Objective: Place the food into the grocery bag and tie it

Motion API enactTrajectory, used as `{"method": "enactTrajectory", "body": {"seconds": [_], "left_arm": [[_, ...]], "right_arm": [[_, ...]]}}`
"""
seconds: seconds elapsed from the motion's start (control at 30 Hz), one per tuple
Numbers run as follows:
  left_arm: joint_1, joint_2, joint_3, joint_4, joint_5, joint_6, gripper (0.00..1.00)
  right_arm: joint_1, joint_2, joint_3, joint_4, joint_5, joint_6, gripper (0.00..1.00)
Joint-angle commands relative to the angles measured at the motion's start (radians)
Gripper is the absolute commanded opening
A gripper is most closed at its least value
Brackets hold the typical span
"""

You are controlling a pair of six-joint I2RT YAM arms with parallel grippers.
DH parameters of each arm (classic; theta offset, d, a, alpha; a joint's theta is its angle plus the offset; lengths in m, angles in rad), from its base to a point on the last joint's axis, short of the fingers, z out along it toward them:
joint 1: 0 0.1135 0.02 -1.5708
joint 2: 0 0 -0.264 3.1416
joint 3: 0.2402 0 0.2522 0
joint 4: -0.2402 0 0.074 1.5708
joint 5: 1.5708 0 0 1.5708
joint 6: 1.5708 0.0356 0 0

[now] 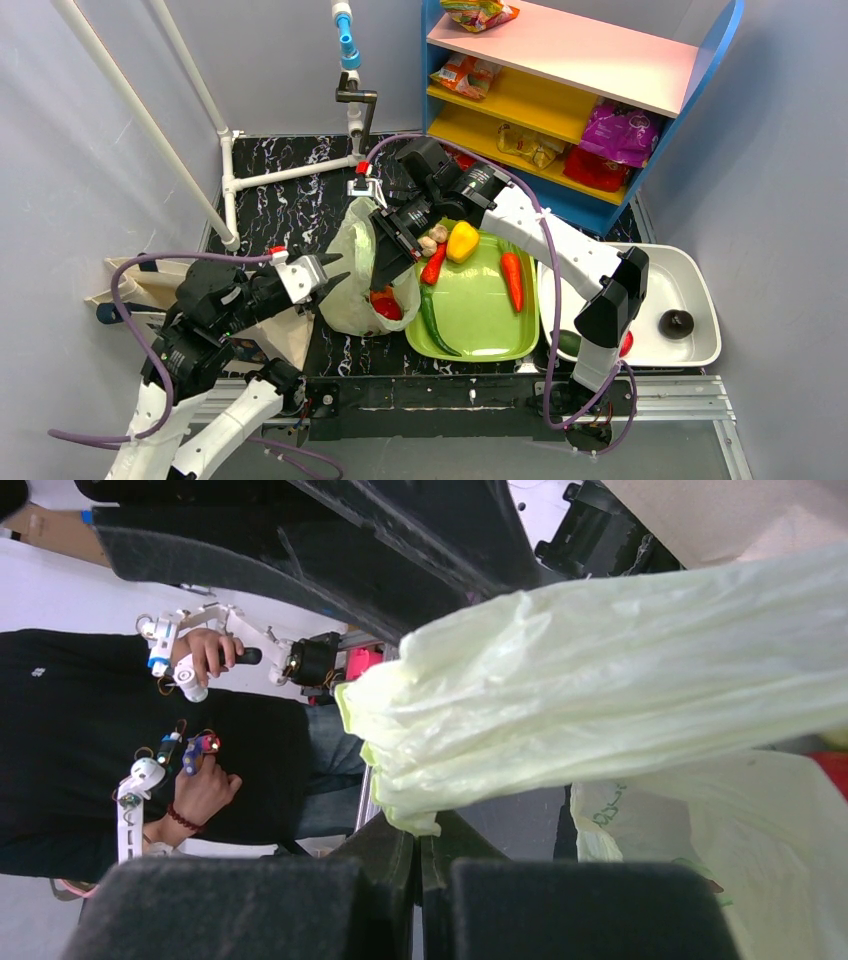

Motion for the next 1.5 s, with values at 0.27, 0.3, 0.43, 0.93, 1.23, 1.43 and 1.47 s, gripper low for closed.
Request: {"method": "enactTrajectory", "body": {"seconds": [0.27, 0.3, 0.43, 0.93, 1.23, 1.43, 1.47], "left_arm": [[-0.001, 0.092, -0.040, 0.156, 0.072, 0.138, 0.39], [-0.001, 0.092, -0.048, 0.164, 0.063, 0.149, 0.40], [-0.002, 0.101, -0.075, 0.203, 0.054, 0.173, 0.42], [-0.001, 0.102, -0.159, 0.361, 0.139, 0.087, 0.46], [-0.001, 0.114, -0.184, 0.439, 0.224, 0.009, 0.58], [-0.001, 0.125, -0.174, 0.435, 0.248, 0.015, 0.57], [-0.001, 0.126, -0.175, 0.434, 0.254, 0.015, 0.55]], "right_arm": [[0.009, 0.009, 0.057, 0.007, -0.036, 0.003, 0.01], [0.009, 0.008, 0.055, 0.008, -0.037, 0.003, 0.01], [0.010, 0.004, 0.046, 0.008, -0.041, 0.003, 0.01], [0.011, -0.033, -0.009, 0.021, -0.053, 0.012, 0.01], [0.011, -0.040, 0.001, 0.035, -0.058, 0.021, 0.01], [0.011, -0.040, 0.001, 0.043, -0.067, 0.030, 0.01], [0.011, -0.039, 0.003, 0.047, -0.070, 0.034, 0.01]]}}
